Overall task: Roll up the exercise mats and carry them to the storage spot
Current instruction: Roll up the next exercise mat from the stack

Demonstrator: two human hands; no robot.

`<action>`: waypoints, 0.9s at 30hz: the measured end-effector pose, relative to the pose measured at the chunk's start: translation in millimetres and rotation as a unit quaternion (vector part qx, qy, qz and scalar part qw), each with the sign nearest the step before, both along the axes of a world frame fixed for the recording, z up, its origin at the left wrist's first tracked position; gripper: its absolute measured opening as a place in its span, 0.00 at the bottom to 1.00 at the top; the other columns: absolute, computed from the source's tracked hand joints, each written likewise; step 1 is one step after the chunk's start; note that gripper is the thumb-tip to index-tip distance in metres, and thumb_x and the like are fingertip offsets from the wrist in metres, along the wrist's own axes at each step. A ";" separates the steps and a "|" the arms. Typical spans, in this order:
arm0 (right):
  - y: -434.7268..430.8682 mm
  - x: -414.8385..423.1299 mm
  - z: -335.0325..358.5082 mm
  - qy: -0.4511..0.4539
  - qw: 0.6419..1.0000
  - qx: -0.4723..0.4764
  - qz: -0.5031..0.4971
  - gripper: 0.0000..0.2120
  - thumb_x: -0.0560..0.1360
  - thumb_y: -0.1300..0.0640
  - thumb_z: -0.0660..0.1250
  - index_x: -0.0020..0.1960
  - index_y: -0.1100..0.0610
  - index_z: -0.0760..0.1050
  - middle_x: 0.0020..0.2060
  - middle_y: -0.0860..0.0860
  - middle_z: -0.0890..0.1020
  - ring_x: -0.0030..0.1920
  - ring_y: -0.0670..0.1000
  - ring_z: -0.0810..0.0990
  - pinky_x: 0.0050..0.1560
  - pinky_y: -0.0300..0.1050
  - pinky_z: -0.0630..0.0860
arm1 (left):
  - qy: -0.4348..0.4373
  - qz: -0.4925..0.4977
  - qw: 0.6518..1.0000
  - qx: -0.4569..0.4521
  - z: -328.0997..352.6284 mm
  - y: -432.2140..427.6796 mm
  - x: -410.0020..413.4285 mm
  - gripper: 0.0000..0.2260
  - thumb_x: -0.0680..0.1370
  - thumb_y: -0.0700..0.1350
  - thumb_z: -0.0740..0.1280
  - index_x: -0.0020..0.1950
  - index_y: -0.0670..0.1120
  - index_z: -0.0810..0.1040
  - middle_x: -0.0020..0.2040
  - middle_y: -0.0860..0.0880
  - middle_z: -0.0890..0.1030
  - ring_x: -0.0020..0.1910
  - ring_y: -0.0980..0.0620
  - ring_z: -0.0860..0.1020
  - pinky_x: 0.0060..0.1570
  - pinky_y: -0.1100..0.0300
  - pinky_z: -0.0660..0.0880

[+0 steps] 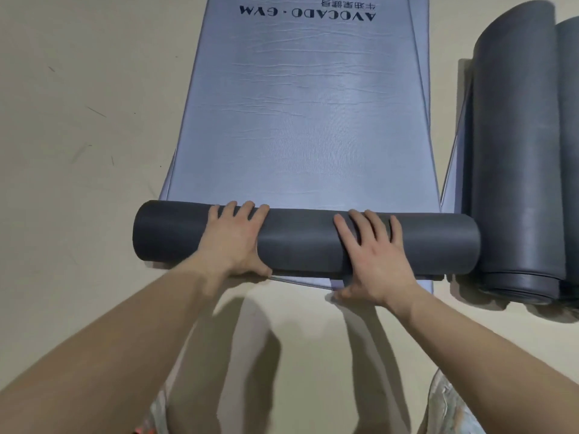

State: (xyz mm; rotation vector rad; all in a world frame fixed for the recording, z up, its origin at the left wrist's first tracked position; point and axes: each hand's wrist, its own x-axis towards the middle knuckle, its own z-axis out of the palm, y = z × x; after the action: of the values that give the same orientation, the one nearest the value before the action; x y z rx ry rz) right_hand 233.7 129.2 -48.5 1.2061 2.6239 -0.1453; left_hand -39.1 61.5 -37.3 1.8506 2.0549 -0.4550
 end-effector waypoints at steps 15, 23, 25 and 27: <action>32.3 -15.6 40.4 -0.072 0.982 -0.171 0.036 0.49 0.58 0.33 0.75 0.74 0.40 0.58 0.61 0.48 0.75 0.58 0.56 0.77 0.60 0.54 0.71 | -0.081 -0.003 0.995 -0.054 22.1 -15.3 2.0 0.45 0.56 0.71 0.71 0.71 0.62 0.64 0.56 0.57 0.76 0.53 0.50 0.77 0.54 0.53 0.72; -21.6 1.2 26.4 -0.009 1.000 0.004 0.015 0.53 0.61 0.43 0.81 0.77 0.47 0.57 0.69 0.56 0.71 0.68 0.62 0.70 0.69 0.66 0.64 | -0.118 0.048 0.976 -0.177 34.7 7.1 -10.1 0.53 0.54 0.73 0.76 0.75 0.61 0.62 0.62 0.54 0.78 0.59 0.47 0.77 0.62 0.48 0.74; 2.1 -8.0 33.7 -0.025 0.998 -0.055 0.025 0.54 0.57 0.32 0.77 0.76 0.43 0.56 0.66 0.52 0.72 0.65 0.59 0.73 0.67 0.63 0.67 | -0.046 0.038 0.995 -0.078 28.6 -16.3 4.3 0.56 0.56 0.74 0.72 0.79 0.57 0.56 0.68 0.51 0.73 0.67 0.45 0.72 0.68 0.45 0.67; 31.9 -22.4 43.3 -0.053 0.989 -0.130 0.035 0.55 0.56 0.28 0.75 0.76 0.39 0.55 0.66 0.50 0.71 0.63 0.57 0.74 0.65 0.59 0.69 | 0.028 0.018 0.999 0.038 20.7 -44.7 22.8 0.58 0.56 0.74 0.71 0.80 0.54 0.53 0.74 0.48 0.67 0.73 0.41 0.66 0.72 0.40 0.60</action>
State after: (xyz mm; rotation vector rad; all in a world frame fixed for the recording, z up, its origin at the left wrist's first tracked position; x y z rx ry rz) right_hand 211.2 161.1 -5.2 1.0052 2.4589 -0.3879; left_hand -16.2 16.9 -16.6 1.8612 2.1661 -0.4286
